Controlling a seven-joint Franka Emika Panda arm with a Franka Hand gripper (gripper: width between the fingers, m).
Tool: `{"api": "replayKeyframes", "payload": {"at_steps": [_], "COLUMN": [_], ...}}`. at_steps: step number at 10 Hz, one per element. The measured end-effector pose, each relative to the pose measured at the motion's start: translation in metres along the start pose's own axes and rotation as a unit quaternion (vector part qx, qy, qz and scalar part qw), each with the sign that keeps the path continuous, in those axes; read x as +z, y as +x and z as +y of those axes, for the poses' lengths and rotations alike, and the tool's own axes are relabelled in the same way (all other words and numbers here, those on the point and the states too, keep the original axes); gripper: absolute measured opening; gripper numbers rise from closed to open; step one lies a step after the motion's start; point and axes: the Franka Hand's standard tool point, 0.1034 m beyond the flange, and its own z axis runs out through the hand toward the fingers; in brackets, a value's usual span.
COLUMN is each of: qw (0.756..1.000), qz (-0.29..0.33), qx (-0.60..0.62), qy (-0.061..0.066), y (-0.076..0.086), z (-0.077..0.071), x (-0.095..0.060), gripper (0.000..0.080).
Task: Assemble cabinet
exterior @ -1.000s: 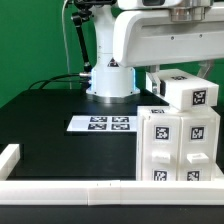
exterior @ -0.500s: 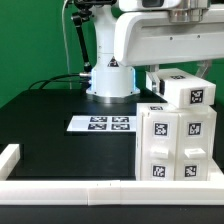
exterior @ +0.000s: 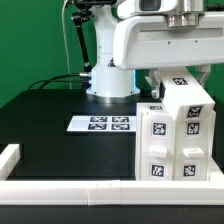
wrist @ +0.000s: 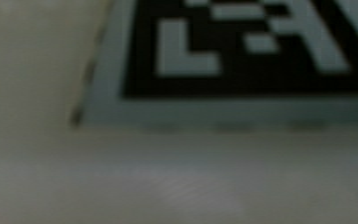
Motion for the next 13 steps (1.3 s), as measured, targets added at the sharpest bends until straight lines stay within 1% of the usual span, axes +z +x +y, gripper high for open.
{"api": "replayKeyframes", "payload": {"at_steps": [2,3,4,6,7,12,13], "qw": [1.0,1.0,1.0,0.999,0.998,0.998,0.997], "qz": [0.0,0.006,0.026,0.051,0.057,0.06,0.075], "qx": [0.0,0.0,-0.003,-0.009,-0.011,-0.012,-0.019], "qy": [0.0,-0.001,-0.005,-0.009,-0.01,-0.01,-0.014], "y": [0.0,0.001,0.001,-0.008,-0.011,-0.011,-0.012], "z": [0.0,-0.002,-0.004,-0.01,-0.014,-0.011,-0.008], "x": [0.0,-0.006,-0.011,-0.01,-0.012,-0.012,-0.012], "gripper": [0.0546,0.0546,0.0546,0.0546,0.0546,0.0546,0.0546]}}
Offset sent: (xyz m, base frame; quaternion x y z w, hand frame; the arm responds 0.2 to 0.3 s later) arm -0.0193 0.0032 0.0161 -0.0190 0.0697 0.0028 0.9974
